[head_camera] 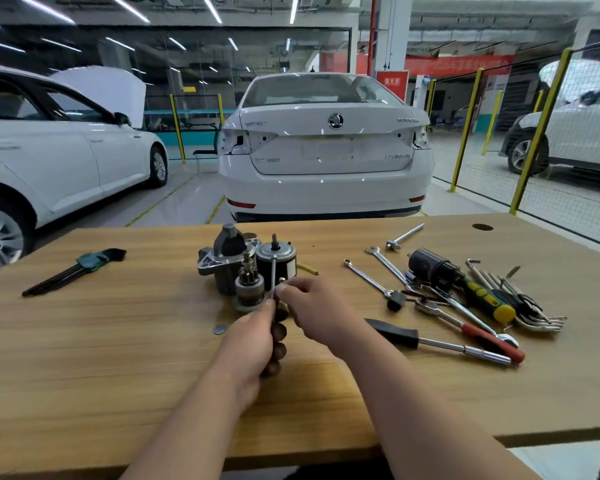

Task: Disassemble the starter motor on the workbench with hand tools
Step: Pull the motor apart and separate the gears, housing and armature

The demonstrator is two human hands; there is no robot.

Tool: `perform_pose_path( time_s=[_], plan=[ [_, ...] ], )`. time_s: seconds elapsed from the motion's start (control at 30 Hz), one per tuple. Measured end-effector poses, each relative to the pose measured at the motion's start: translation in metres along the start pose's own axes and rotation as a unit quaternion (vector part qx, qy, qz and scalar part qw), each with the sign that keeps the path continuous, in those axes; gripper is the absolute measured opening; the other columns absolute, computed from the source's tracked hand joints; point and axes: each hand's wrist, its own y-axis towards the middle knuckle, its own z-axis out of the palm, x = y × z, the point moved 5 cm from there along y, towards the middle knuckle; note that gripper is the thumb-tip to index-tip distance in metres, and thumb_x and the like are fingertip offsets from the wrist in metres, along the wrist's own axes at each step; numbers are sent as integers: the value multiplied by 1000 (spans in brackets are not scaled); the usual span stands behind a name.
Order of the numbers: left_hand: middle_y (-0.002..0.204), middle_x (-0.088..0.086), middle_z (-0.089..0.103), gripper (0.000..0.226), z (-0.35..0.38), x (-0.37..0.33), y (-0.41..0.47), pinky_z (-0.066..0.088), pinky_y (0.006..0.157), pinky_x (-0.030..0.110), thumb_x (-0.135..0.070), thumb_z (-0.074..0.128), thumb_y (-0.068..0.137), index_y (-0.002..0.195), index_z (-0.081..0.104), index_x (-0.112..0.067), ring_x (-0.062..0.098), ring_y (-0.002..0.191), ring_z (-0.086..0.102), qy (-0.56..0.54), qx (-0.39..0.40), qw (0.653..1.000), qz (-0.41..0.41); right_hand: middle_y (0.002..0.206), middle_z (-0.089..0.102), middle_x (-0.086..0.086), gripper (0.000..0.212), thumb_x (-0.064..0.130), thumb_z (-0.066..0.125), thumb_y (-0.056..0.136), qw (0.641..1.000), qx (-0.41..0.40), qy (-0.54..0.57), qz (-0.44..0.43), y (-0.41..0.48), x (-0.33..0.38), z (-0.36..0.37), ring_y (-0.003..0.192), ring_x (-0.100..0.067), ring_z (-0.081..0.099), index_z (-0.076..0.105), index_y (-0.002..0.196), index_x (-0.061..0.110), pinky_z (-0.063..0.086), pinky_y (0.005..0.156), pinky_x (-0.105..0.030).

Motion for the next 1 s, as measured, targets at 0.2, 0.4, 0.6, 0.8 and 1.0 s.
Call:
perform_pose_path(
  time_s=[0.2,0.4,0.6,0.8,1.0],
  plan=[
    [68,0,56,16,-67,-20,3,33,53,28,-27,49,96,84,55,-18,19,57,49,270,-165,943,100,82,59,8,21,16,51,94,980,127,-138,67,-10,1,32,70,-10,52,65,85,29,39,58,-24],
    [80,-2,60,7,-88,-27,-18,36,50,28,-23,46,96,99,52,-24,14,69,56,383,-262,861,209,117,61,-4,26,13,49,92,930,124,-346,4,-12,5,65,106,-25,58,63,114,17,48,81,-33],
    [117,13,59,27,-80,-28,29,41,77,32,-17,48,91,118,51,-16,30,101,55,479,-210,848,82,123,48,-11,27,8,52,93,894,123,-420,-92,9,8,99,109,-31,57,54,121,8,44,80,-37],
    [88,-9,63,19,-92,-27,34,37,63,15,-19,57,89,105,64,-26,1,71,52,371,-193,881,220,132,45,-5,34,12,53,94,934,1,-329,-138,10,8,88,121,-25,45,53,128,14,39,98,-33],
    [111,-4,61,25,-106,-19,26,42,88,31,-21,55,89,111,64,-24,19,107,48,435,-236,828,262,120,55,3,26,38,51,95,908,-22,-408,-89,-11,-9,67,109,-19,53,56,117,25,45,84,-33]
  ],
)
